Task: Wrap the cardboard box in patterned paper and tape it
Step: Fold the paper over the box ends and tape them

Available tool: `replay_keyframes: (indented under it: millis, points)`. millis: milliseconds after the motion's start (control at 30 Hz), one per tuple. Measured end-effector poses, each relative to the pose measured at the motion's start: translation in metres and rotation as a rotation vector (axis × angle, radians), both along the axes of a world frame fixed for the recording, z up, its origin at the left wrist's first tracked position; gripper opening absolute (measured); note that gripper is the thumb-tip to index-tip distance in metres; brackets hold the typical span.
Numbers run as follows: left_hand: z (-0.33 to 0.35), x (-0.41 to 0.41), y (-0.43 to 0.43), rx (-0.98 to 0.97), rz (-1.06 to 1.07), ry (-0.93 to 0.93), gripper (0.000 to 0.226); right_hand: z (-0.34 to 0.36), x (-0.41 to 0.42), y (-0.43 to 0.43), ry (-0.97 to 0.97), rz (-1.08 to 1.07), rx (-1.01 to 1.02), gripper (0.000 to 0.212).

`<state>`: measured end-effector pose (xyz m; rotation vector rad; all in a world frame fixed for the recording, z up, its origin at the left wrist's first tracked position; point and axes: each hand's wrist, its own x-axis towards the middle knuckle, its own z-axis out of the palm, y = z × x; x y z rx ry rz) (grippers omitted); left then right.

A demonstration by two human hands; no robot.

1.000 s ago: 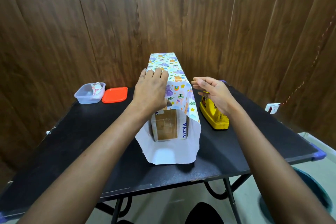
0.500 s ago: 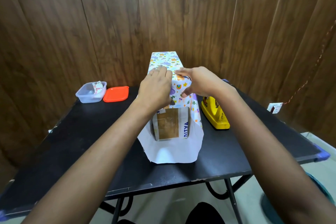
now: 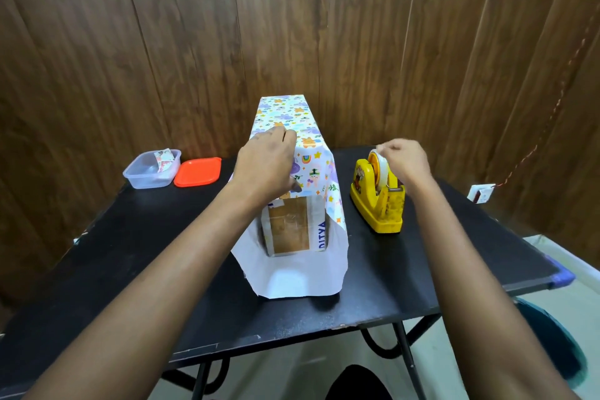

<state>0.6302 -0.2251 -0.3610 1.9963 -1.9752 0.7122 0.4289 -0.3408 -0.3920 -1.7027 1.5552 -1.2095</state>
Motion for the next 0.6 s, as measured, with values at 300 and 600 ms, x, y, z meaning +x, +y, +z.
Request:
replay_keyframes:
  millis: [300,600]
  points:
    - [-0.002,0.0,-0.002,0.007,0.0,-0.009,0.074,-0.034,-0.024,-0.035,0.073,-0.156,0.388,0.043]
    - [-0.003,0.001,-0.001,0.008,-0.02,-0.001,0.077,-0.018,-0.023,-0.028,-0.049,0.005,0.608,0.064]
